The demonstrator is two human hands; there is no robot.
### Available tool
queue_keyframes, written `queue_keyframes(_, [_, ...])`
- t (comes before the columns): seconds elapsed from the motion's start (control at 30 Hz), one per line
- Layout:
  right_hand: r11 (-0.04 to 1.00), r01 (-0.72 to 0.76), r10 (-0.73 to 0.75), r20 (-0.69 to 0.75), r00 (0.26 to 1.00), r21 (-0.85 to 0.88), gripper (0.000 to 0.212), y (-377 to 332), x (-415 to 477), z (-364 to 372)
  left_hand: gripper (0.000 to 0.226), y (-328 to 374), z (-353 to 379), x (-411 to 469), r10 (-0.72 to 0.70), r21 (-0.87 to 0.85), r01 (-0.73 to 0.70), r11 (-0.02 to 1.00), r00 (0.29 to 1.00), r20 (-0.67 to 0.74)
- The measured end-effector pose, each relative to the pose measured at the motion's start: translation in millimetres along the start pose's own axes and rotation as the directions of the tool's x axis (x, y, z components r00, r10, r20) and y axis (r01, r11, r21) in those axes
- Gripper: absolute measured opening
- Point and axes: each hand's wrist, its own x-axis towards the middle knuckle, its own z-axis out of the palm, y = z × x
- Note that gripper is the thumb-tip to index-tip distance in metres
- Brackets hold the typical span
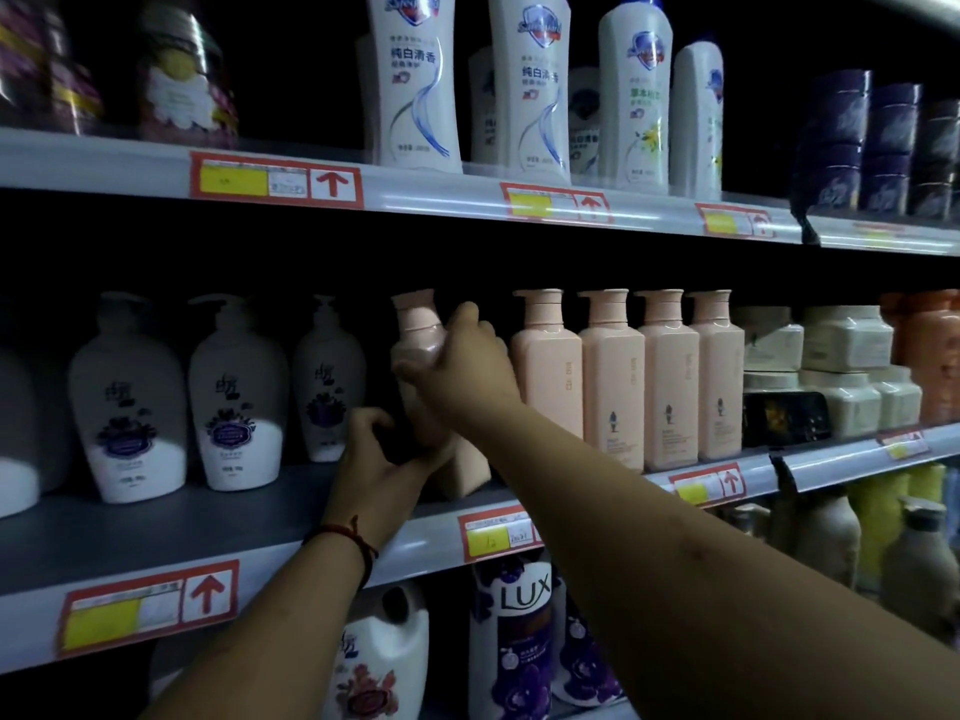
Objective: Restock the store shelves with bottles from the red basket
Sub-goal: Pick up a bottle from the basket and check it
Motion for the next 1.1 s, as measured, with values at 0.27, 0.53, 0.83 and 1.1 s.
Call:
queue_keyframes(0.27, [0.966, 0.075, -0.134, 0.236, 0.963, 0.247, 0.055, -5, 9, 2, 0.051, -6, -8, 10, 0.002, -0.179, 0.011, 0.984, 0.998, 0.07])
queue_keyframes(0.53, [0.958, -0.084, 0.056, 0.108, 0.993, 0.276, 0.046, 18, 13, 4, 0.046, -18, -3, 17, 0.046, -0.159, -0.04, 0.987, 0.998, 0.031])
queue_keyframes(0.83, [0.995, 0.007, -0.023, -0.165, 0.986, -0.098, 0.065, 7, 3, 0, 0.027, -14, -5, 14, 0.108, 0.152, -0.12, 0.981, 0.991, 0.085])
queue_keyframes(1.1, [0.981, -0.003, -0.043, -0.23, 0.972, -0.192, 0.059, 14, 3, -9, 0.044, -12, -2, 15, 0.013, 0.338, -0.075, 0.938, 0.983, 0.184])
